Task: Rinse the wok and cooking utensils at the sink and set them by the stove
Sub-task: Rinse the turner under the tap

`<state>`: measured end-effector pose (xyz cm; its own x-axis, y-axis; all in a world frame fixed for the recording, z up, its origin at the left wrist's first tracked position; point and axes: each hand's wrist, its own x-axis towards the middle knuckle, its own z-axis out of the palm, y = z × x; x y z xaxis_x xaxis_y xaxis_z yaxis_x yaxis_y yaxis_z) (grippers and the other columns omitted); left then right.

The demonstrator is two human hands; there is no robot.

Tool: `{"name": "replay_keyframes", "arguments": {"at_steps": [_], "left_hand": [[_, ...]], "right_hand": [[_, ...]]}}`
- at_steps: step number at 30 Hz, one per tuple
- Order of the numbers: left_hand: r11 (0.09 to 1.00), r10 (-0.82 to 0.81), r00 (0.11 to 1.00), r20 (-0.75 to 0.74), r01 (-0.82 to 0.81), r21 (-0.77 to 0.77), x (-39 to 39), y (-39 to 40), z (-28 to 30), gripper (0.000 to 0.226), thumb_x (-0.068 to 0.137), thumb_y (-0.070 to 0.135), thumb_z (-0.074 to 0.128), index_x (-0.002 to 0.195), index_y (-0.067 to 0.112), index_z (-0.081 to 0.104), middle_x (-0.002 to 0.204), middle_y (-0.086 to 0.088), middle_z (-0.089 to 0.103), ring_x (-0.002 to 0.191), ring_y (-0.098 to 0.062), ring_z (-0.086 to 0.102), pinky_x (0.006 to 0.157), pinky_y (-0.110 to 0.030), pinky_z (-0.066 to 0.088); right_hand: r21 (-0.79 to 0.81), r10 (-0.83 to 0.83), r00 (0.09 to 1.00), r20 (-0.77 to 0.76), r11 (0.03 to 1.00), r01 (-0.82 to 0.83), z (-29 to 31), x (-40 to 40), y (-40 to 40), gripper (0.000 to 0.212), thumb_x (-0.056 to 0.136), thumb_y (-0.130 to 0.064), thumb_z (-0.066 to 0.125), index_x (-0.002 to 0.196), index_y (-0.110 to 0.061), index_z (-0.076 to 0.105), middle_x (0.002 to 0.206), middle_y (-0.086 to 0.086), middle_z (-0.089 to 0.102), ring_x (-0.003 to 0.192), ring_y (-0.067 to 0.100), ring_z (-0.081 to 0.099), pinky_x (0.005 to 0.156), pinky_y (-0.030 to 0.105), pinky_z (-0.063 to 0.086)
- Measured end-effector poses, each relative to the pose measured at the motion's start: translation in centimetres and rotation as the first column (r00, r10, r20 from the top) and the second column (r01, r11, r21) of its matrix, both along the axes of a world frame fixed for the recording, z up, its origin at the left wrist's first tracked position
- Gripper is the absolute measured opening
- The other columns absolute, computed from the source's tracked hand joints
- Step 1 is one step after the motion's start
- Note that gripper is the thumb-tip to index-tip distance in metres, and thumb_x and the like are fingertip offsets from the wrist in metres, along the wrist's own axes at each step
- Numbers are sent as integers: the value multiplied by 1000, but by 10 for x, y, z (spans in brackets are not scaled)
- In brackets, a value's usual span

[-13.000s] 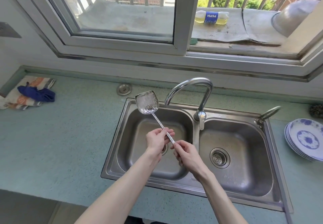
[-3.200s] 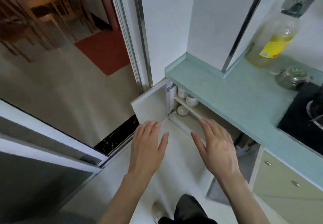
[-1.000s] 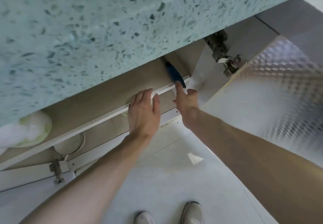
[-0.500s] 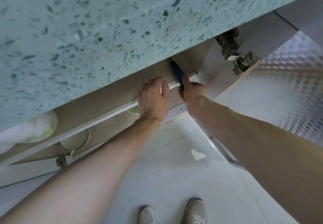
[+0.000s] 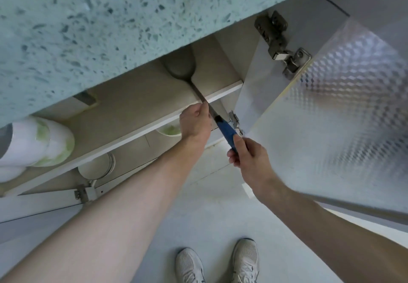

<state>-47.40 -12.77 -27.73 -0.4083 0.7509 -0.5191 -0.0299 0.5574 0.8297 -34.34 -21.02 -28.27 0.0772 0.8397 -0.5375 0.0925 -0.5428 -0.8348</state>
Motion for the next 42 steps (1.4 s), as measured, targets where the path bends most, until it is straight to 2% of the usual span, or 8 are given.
{"name": "replay_keyframes", "arguments": {"at_steps": [4, 8, 14, 21, 25, 30, 36, 42], "left_hand": [[972, 228, 947, 227, -210, -101, 1, -8, 5, 13, 100, 13, 66, 87, 10, 69, 87, -6, 74, 86, -20, 75, 77, -28, 63], [943, 323, 880, 349, -270, -194, 8, -31, 15, 3, 96, 3, 68, 94, 5, 68, 92, -13, 77, 78, -22, 78, 78, -33, 65], [934, 350, 854, 384, -289, -210, 28, -77, 36, 10, 98, -1, 64, 91, 5, 67, 98, -16, 77, 91, -28, 78, 81, -38, 64], [893, 444, 806, 391, -364, -265, 38, -136, 90, 4, 96, -5, 65, 96, -2, 65, 96, -19, 75, 85, -27, 75, 80, -33, 64], [859, 503, 764, 404, -393, -328, 34, -167, 134, 15, 94, -7, 67, 108, -10, 65, 93, -22, 77, 78, -27, 78, 72, -32, 64], [860, 504, 747, 434, -385, -336, 33, -197, 215, 12, 92, -4, 70, 103, -9, 67, 87, -20, 77, 85, -30, 78, 73, -33, 64], [848, 524, 732, 435, -401, -345, 36, -222, 311, 14, 93, 0, 73, 103, -8, 71, 96, -18, 78, 89, -26, 78, 70, -27, 62], [884, 467, 729, 500, -390, -257, 36, -223, 390, 17, 94, 1, 70, 107, -9, 70, 100, -20, 78, 93, -27, 77, 72, -27, 62]], "right_hand": [[-3, 76, 997, -18, 997, -76, 9, 21, -33, 32, 111, -32, 49, 100, -8, 68, 72, -1, 67, 65, 13, 58, 68, 29, 52], [-46, 154, 988, 5, 987, -154, 17, 44, -60, 22, 110, -25, 50, 104, -13, 67, 78, -1, 70, 69, 12, 65, 71, 28, 54], [-159, 319, 937, 145, 942, -296, 42, 68, -85, 19, 106, -41, 54, 106, -24, 64, 93, -3, 74, 72, 10, 71, 71, 31, 55], [-251, 366, 908, 202, 916, -313, 112, 82, -100, 31, 104, -49, 56, 96, -23, 71, 87, 2, 75, 61, 15, 54, 63, 30, 46], [-259, 373, 893, 253, 915, -309, 167, 89, -117, 33, 103, -50, 58, 85, -25, 70, 64, -17, 63, 58, 11, 48, 56, 25, 38], [-278, 438, 837, 327, 891, -358, 253, 94, -133, 35, 103, -52, 56, 79, -28, 67, 52, -28, 56, 55, 10, 47, 49, 20, 35], [-198, 491, 781, 386, 871, -450, 343, 101, -155, 29, 102, -49, 59, 81, -33, 70, 70, -2, 67, 68, 28, 61, 59, 33, 42], [-121, 437, 809, 392, 897, -426, 418, 102, -162, 24, 103, -48, 58, 86, -36, 70, 80, -13, 73, 63, 18, 54, 61, 35, 45]]}}
